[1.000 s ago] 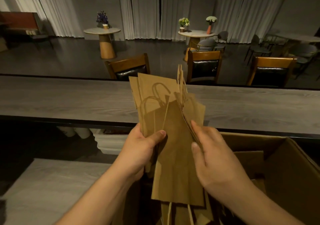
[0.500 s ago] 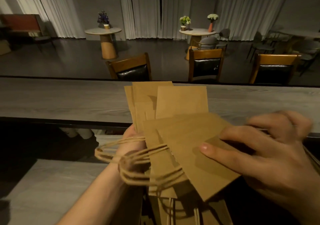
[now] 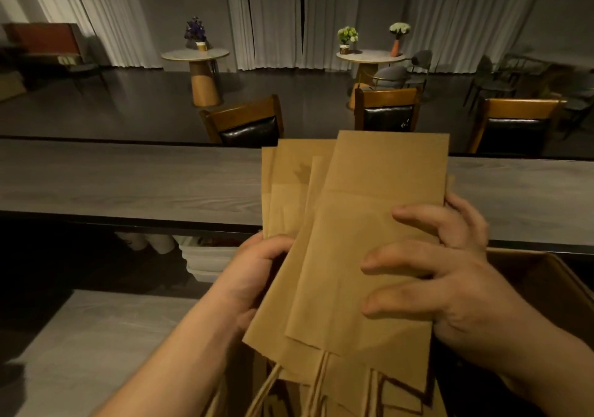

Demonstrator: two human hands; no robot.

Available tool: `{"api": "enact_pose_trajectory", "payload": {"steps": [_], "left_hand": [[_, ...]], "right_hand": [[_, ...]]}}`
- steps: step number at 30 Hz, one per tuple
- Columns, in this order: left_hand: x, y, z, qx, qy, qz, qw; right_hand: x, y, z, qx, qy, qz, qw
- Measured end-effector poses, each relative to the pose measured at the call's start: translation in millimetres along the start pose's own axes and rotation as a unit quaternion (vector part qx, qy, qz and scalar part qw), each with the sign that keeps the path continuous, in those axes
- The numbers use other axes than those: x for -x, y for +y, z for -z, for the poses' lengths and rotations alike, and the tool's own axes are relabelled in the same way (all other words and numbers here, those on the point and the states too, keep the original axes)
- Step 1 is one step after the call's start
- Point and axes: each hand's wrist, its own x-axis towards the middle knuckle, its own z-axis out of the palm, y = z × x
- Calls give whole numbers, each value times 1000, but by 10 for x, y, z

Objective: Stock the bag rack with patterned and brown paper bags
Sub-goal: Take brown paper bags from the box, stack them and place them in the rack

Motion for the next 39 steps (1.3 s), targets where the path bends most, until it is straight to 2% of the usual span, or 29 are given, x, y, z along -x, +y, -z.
{"api": "enact_pose_trajectory", "payload": {"steps": [3,5,6,7,9,10,11,12,13,15,17,20,23,26,29,31,33,36,37,38,39], "left_hand": [[-18,-38,-31,-59,-12,-21,998],[-44,-77,-24,-91,-17,-57,994],[-39,-77,-24,-86,-10,-64,994],[-35,-73,-15,-77,0,-69,995],[-22,-62,-5,-68,19,-85,994],[-17,-56,-4,-68,24,-91,993],[-10,-56,-11,-68,27,-92,993],[-5,-61,-20,-68,26,-92,993],[3,-66,-37,-71,27,-89,993],[13,-58,-73,-68,44,-93,992],[3,-43,-85,-36,76,-92,992],[-14,-37,-59,-3,108,-89,990],[-24,-43,-61,-14,79,-68,994],[2,-70,-108,-113,3,-63,992],[40,-114,-118,-207,-77,-68,973],[53,-125,-120,-210,-112,-61,969],[58,-124,-143,-191,-79,-78,975],[20,-144,-120,-224,-9,-145,964],[8,-178,-99,-292,-1,-186,938],[25,-192,-89,-412,-13,-229,882],[37,-201,-62,-531,-38,-266,804]], "right_hand": [[-27,51,-34,-36,-89,-43,994],[-111,-52,-14,-117,-119,-139,976],[-142,-87,-1,-184,-88,-225,953],[-162,-106,17,-238,-21,-305,922],[-202,-149,25,-281,140,-403,859],[-214,-147,26,-317,181,-452,814],[-223,-154,28,-366,165,-496,770],[-244,-170,11,-403,107,-520,745],[-251,-180,-43,-421,42,-526,738],[-252,-154,-129,-431,0,-541,722],[-218,-89,-146,-451,29,-564,691],[-164,39,-100,-515,95,-583,621],[-129,95,-50,-541,169,-598,567],[-162,66,-82,-549,179,-596,557],[-216,-35,-159,-543,133,-573,600],[-258,-83,-150,-531,92,-564,626],[-276,-86,-114,-524,70,-569,630],[-252,-78,-77,-510,90,-600,610],[-228,-61,-71,-501,95,-608,609],[-212,-47,-59,-493,96,-614,608],[-192,-17,-62,-489,98,-618,608]]}}
